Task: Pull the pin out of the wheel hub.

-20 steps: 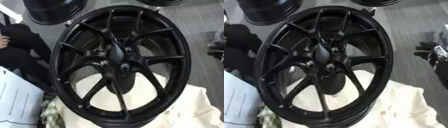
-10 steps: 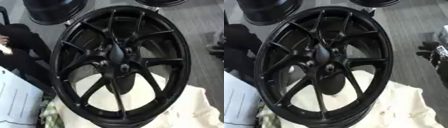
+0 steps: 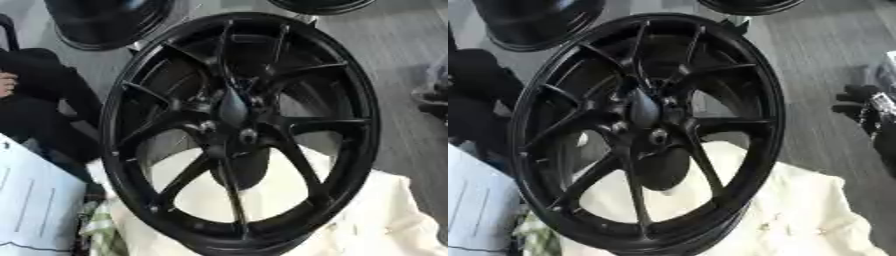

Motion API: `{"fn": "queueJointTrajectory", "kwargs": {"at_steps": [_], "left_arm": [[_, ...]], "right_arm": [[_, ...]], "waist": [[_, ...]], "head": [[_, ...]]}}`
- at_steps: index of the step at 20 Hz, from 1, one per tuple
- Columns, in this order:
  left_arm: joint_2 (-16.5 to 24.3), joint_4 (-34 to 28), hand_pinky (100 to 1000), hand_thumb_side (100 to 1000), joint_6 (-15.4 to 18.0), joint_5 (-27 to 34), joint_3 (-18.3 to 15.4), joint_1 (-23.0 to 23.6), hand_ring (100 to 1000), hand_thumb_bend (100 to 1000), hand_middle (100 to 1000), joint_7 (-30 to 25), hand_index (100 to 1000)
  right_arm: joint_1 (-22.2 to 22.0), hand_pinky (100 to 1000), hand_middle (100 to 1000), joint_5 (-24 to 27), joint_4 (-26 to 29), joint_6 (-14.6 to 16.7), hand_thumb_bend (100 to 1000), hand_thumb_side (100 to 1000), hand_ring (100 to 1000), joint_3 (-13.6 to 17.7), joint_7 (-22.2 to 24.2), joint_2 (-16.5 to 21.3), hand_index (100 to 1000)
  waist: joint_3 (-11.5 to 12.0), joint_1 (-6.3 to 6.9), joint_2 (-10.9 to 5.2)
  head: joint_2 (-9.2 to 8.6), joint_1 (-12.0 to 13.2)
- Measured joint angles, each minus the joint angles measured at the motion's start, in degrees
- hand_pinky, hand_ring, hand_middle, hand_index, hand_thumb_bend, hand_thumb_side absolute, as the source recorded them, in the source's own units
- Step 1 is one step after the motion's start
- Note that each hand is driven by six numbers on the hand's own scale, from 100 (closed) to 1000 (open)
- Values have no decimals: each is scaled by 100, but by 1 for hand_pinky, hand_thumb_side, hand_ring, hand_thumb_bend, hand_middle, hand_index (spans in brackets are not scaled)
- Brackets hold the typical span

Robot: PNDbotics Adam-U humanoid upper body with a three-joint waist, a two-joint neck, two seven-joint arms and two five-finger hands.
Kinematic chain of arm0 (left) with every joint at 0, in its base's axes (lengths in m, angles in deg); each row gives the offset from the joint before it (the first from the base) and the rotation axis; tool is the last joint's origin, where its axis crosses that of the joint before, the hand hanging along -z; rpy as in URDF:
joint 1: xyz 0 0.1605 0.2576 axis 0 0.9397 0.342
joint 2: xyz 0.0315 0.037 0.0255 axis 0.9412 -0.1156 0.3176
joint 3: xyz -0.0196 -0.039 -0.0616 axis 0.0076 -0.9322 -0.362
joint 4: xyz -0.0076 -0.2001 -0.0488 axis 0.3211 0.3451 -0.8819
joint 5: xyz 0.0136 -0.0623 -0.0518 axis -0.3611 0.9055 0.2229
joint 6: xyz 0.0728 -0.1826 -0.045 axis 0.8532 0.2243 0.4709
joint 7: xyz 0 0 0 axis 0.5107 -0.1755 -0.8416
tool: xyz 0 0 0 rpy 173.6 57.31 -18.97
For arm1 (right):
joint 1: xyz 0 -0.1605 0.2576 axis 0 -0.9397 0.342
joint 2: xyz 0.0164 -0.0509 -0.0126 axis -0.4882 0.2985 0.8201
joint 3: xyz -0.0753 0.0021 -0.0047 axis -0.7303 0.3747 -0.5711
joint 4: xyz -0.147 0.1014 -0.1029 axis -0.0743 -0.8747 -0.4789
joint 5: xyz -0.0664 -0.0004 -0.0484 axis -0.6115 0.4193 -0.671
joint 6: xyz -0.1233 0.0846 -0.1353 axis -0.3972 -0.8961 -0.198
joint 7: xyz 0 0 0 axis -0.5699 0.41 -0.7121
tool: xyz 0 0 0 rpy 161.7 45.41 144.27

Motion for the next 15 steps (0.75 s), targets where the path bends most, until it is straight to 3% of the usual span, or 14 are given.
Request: {"fn": "queueJointTrajectory", "kwargs": {"at_steps": [1,3,6,11,15], "left_arm": [[-22,-1,928,668,25,28,-1,-4,847,105,772,28,925],[-132,-42,892,591,61,135,-5,-43,816,100,735,135,892],[-415,-194,834,588,-46,449,-107,-243,773,100,683,444,813],[-841,-628,810,671,-663,2075,17,-331,757,100,672,1983,794],[-1320,-1048,796,764,-1161,2918,212,-411,746,100,666,2871,785]], "right_arm": [[0,968,770,0,0,0,100,855,786,0,0,0,845],[0,968,770,0,0,0,100,854,786,0,0,0,845],[1,968,769,4,0,0,100,852,785,0,0,0,845],[15,968,767,10,0,-9,100,855,784,0,-2,0,844],[57,968,766,13,0,-34,100,855,783,-1,-27,-2,843]], "waist": [[0,0,0],[1,-2,0],[13,-24,-9],[-36,-45,-13],[-59,-91,-11]], "head": [[-1,0],[-6,0],[-7,4],[-31,27],[-35,51]]}}
